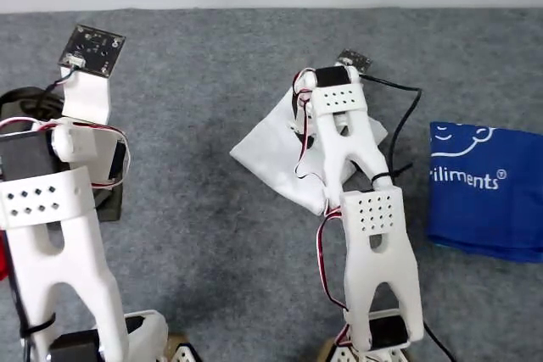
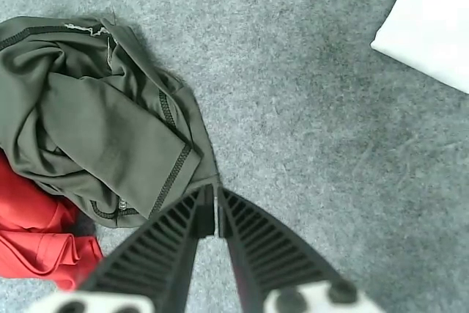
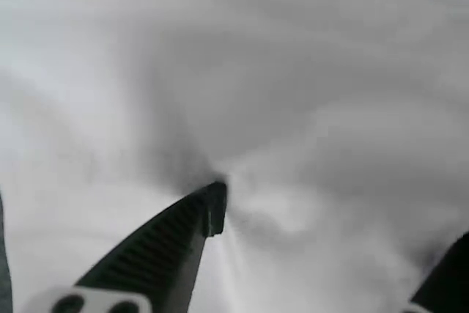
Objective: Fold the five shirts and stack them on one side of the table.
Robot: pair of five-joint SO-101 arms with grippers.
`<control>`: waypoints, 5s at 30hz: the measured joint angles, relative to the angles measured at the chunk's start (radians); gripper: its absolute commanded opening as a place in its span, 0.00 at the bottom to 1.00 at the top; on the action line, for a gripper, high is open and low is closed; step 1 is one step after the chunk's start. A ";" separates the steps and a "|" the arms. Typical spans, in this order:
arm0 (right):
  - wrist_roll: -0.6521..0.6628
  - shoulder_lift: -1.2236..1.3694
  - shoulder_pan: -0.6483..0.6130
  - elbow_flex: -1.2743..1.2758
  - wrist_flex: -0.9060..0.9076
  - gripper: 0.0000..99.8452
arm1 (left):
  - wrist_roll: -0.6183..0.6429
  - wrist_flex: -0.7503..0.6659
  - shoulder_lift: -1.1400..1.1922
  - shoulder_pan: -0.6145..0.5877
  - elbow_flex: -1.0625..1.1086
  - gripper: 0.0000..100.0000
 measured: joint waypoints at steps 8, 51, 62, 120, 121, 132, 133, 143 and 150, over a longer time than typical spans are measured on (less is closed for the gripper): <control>0.000 0.025 0.011 -0.040 0.017 0.04 | 0.000 0.000 0.000 0.000 0.000 0.02; 1.025 -1.046 0.448 0.548 0.178 0.01 | 0.000 0.000 0.000 0.000 0.000 0.02; 1.247 -1.062 0.675 0.572 0.178 0.01 | 0.000 0.000 0.000 0.000 0.000 0.02; 1.386 -0.799 0.980 0.572 -0.295 0.12 | 0.000 0.000 0.000 0.000 0.000 0.02; 1.382 -0.809 0.973 0.572 -0.275 0.08 | 0.000 0.000 0.000 0.000 0.000 0.02; 1.382 -0.816 0.911 0.585 -0.259 0.01 | 0.000 0.000 0.000 0.000 0.000 0.02; 1.382 -0.779 0.921 0.585 -0.302 0.01 | 0.000 0.000 0.000 0.000 0.000 0.02; 1.382 -0.434 0.962 0.585 -0.611 0.01 | 0.000 0.000 0.000 0.000 0.000 0.02; 1.382 -0.555 0.930 0.505 -0.365 0.01 | 0.000 0.000 0.000 0.000 0.000 0.02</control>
